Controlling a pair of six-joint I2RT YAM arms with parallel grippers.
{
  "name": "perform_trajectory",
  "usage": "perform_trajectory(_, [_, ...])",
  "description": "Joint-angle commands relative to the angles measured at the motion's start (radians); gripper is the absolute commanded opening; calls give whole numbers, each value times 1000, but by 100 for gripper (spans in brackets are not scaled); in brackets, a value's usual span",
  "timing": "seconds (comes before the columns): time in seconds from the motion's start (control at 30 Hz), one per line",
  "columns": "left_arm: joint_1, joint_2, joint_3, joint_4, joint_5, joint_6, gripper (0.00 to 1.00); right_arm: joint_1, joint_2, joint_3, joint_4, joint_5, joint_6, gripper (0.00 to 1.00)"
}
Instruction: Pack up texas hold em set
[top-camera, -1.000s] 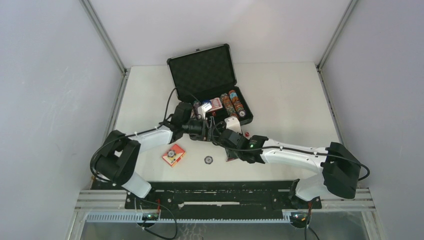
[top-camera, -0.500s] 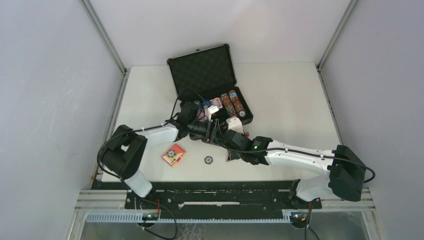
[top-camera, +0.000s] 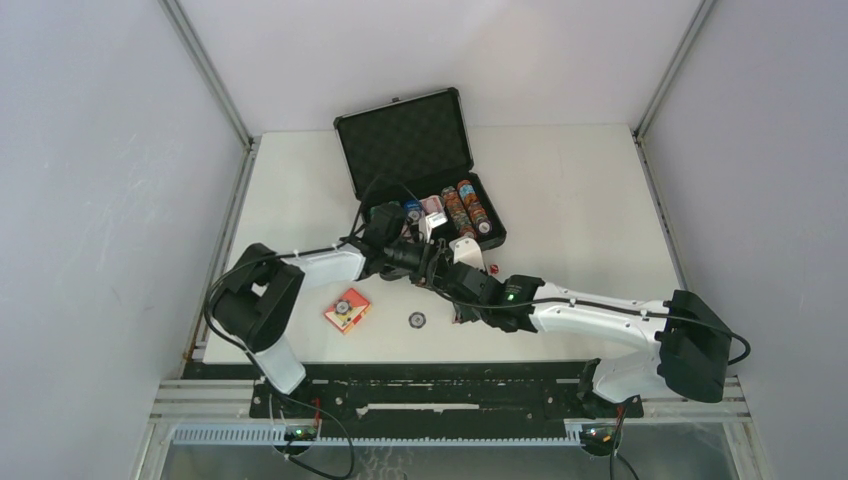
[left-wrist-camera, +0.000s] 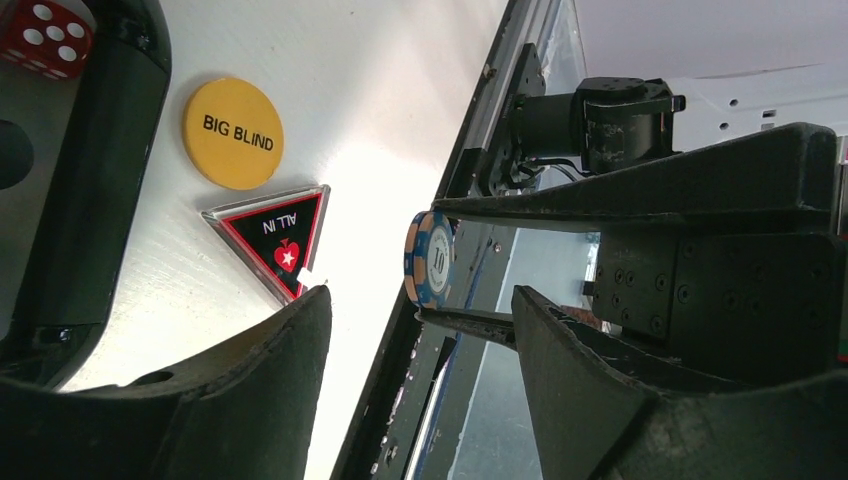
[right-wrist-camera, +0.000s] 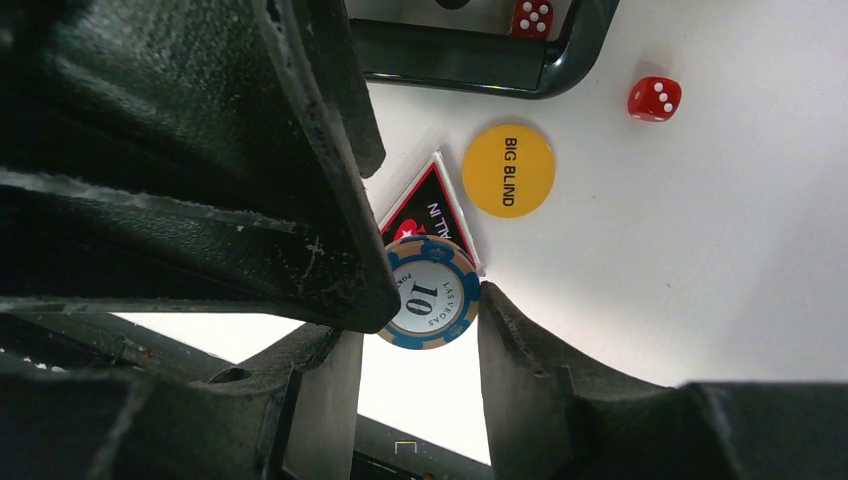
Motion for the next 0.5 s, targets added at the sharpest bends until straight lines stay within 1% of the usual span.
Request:
perform_trajectory(0.0, [-25,13,53,16,57,3,70,6,-44,7,57,18,-19,43])
perform_trajectory(0.47, [-66,63,73,16,86,5,61,8,-44,7,54,23,-16,43])
